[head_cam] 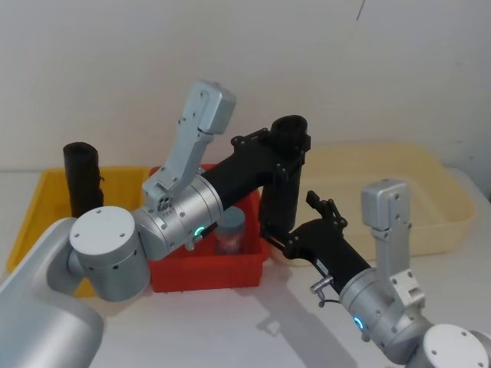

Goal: Pick up the garbage bag with the one hand and transfer it to the other hand.

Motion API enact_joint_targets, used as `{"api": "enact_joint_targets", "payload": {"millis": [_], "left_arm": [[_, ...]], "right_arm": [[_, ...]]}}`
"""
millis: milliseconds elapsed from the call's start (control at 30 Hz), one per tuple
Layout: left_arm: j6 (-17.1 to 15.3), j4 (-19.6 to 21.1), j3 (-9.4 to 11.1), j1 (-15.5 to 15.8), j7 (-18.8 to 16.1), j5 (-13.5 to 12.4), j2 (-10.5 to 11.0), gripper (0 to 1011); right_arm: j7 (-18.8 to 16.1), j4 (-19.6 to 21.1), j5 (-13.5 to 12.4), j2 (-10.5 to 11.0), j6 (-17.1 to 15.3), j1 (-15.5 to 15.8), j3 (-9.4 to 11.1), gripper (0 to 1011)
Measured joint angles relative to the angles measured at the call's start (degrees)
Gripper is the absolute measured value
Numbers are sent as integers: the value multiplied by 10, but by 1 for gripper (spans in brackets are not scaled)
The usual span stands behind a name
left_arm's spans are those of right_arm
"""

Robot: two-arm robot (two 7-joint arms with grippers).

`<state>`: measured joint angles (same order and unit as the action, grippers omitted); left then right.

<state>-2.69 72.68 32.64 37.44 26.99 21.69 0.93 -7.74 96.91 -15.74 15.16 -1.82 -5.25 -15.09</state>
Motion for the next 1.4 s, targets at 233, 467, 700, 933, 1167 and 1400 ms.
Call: {"api": "enact_joint_targets", "payload": {"millis": [233, 467, 700, 933, 1167, 1400], "left_arm": [[0, 0, 0, 0, 0, 0, 0, 377], [0, 0, 0, 0, 0, 0, 0, 377], [0, 0, 0, 0, 0, 0, 0, 377], [0, 0, 0, 0, 0, 0, 0, 377], [0, 0, 0, 0, 0, 0, 0, 377], [0, 0, 0, 0, 0, 0, 0, 396]], "right_arm": [[-2, -19, 11, -9, 4, -16, -5, 1000], [1, -37, 25, -20, 6, -32, -10, 1000], [10, -55, 43, -28, 2, -50, -16, 977], [16, -70, 59, -35, -1, -64, -19, 798], [18, -77, 68, -40, -1, -70, -19, 587], [20, -79, 75, -43, -1, -71, -17, 536]]}}
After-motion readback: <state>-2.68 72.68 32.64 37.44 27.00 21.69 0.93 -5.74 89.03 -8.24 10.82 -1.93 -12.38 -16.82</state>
